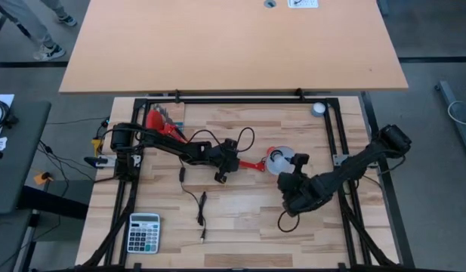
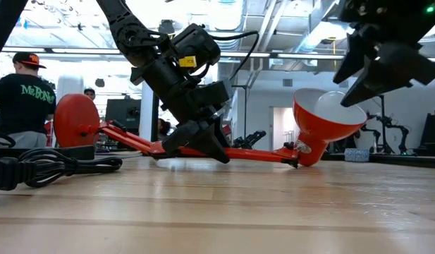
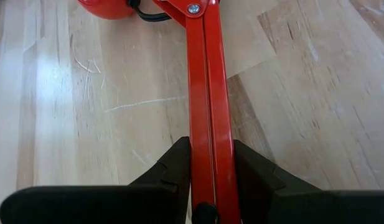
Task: Screw lightbulb
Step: Insert the lightbulb in the lamp
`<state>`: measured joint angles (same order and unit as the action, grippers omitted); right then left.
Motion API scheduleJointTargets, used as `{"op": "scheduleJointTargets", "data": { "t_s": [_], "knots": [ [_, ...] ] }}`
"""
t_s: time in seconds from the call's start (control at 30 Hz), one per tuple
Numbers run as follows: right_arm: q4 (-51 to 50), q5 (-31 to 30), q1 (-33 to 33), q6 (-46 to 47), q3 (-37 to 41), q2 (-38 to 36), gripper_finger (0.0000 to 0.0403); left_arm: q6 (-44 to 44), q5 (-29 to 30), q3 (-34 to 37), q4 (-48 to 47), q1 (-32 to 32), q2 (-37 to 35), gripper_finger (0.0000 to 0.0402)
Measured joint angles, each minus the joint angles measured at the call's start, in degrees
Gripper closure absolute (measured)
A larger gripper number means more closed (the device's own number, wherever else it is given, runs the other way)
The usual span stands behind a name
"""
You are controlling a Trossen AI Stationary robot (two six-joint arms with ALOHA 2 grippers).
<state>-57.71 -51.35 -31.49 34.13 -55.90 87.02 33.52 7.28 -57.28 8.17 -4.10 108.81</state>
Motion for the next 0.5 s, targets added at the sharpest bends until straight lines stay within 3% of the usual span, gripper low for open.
{"op": "scheduleJointTargets", "data": {
  "t_s": [0.5],
  "knots": [
    [4.24,3.59,6.59,-12.87,-0.04,0.55,0.0018,-0.11,0.01,0.0,-0.12,0.0,0.0,0.032]
  ]
}}
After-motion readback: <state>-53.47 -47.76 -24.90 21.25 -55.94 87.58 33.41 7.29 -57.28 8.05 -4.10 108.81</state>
